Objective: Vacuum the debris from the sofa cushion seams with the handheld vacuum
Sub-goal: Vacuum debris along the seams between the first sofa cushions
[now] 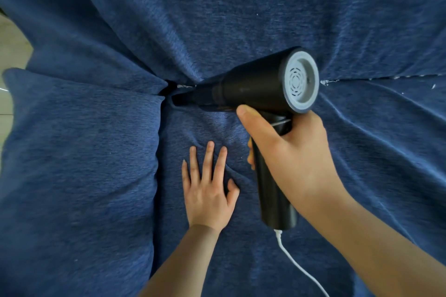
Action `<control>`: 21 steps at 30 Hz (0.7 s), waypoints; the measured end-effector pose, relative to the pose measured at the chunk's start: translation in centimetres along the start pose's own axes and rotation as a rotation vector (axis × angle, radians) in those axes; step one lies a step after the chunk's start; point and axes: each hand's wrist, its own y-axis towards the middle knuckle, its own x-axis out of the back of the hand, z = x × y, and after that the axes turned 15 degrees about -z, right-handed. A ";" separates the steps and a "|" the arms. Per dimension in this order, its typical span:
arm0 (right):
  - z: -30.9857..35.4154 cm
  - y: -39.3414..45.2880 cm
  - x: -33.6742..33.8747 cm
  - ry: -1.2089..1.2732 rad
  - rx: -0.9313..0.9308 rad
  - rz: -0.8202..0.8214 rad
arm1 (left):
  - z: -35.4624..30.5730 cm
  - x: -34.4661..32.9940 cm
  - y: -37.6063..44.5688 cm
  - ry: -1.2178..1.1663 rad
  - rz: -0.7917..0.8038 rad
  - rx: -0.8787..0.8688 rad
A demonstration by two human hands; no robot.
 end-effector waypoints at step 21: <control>1.7 1.1 1.8 -0.386 0.544 0.227 | 0.2 1.7 1.4 -0.133 0.030 0.044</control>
